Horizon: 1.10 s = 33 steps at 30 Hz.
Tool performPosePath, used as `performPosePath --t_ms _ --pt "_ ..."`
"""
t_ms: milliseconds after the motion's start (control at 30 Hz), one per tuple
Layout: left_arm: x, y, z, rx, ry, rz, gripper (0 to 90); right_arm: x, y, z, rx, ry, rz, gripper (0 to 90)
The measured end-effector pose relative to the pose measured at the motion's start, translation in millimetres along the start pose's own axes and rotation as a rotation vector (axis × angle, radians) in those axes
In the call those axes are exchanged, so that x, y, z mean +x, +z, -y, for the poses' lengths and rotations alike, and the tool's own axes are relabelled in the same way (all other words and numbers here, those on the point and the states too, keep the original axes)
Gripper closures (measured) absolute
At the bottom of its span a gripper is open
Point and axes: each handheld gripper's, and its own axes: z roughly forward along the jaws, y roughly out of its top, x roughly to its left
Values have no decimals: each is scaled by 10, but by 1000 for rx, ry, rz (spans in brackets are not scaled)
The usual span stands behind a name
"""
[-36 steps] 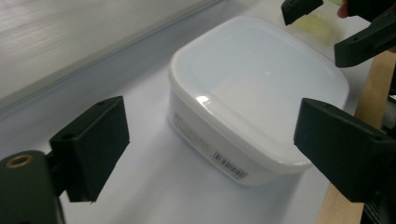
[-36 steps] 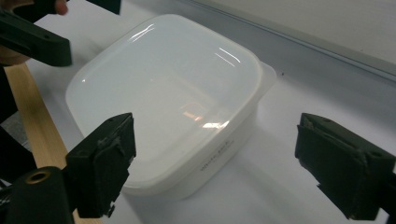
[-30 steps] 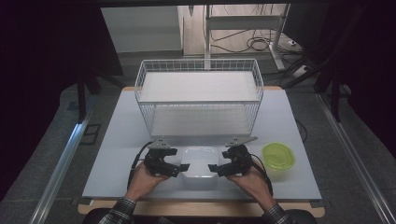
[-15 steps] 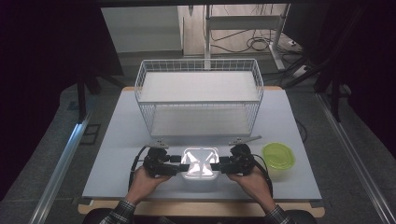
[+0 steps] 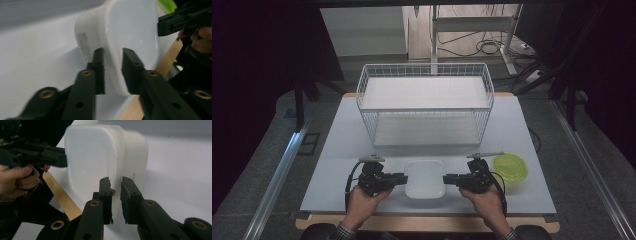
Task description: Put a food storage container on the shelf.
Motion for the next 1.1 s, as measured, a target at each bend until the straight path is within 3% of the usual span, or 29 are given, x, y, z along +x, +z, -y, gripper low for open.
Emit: performPosePath --t_ms 33,100,233,367,733,1100 --pt "5 1 -3 -1 -10 -3 781 52 9 1 -12 -40 38 797" --pt "7 1 0 -6 -9 -14 783 84 15 4 -24 -66 55 797" --pt "-32 22 -11 -19 13 -60 784 108 25 12 -47 -104 81 797" --pt "-40 25 -34 -36 21 -64 784 89 4 -10 -74 -138 81 796" --pt "-146 -50 -252 -98 81 -100 784 109 -106 -156 -144 -175 84 795" --pt "-184 -166 -485 -148 110 -107 785 198 -200 -380 -193 -208 101 794"
